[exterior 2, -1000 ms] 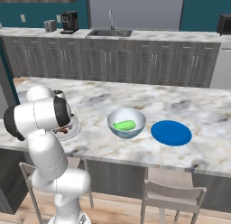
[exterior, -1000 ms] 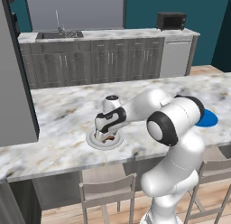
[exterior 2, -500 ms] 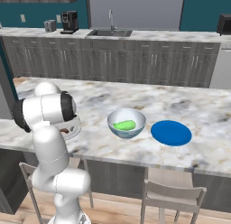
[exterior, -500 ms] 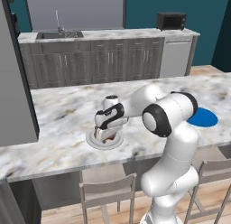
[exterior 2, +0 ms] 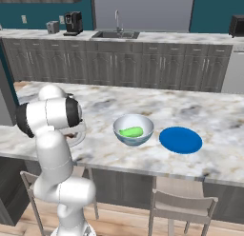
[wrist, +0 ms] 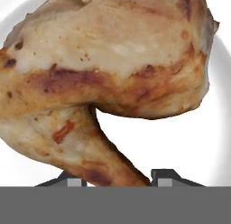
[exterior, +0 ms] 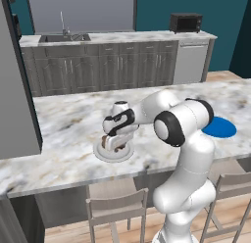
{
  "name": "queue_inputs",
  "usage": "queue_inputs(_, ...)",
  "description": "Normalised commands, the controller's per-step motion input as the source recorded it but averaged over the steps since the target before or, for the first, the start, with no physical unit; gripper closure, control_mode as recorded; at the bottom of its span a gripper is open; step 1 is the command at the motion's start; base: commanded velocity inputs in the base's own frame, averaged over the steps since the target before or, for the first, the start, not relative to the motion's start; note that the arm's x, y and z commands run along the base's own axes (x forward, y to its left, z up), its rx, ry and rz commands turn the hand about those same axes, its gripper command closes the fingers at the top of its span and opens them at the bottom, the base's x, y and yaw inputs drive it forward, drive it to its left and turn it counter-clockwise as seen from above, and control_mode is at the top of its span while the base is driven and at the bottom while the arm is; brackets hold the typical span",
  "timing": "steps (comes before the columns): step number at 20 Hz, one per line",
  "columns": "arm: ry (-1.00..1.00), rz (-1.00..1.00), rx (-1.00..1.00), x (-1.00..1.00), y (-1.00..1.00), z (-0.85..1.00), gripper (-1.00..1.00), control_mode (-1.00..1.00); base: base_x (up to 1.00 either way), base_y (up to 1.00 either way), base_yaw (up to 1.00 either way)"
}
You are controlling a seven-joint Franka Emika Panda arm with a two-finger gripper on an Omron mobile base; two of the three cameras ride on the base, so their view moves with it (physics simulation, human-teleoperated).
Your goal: Pick the chicken drumstick and corn from their plates and place them in the bowl. Then put the bowl in the fridge.
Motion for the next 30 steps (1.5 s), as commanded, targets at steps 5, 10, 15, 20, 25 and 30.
queue_inputs(5,-0.12,0.0,0.0,-0.27,0.0,0.17,1.0,-1.0,0.0,0.0,0.0)
queue_inputs(10,-0.19,0.0,0.04,-0.36,-0.04,0.46,1.0,-1.0,0.0,0.0,0.0)
queue_inputs(15,-0.18,0.03,0.06,-0.36,-0.11,0.5,1.0,-1.0,0.0,0.0,0.0)
queue_inputs(20,-0.09,0.01,0.12,-0.37,-0.31,0.48,1.0,-1.0,0.0,0.0,0.0)
queue_inputs(25,0.0,0.0,0.15,-0.29,-0.5,0.41,1.0,-1.0,0.0,0.0,0.0)
queue_inputs(30,0.06,-0.03,0.09,-0.19,-0.51,0.41,1.0,-1.0,0.0,0.0,0.0)
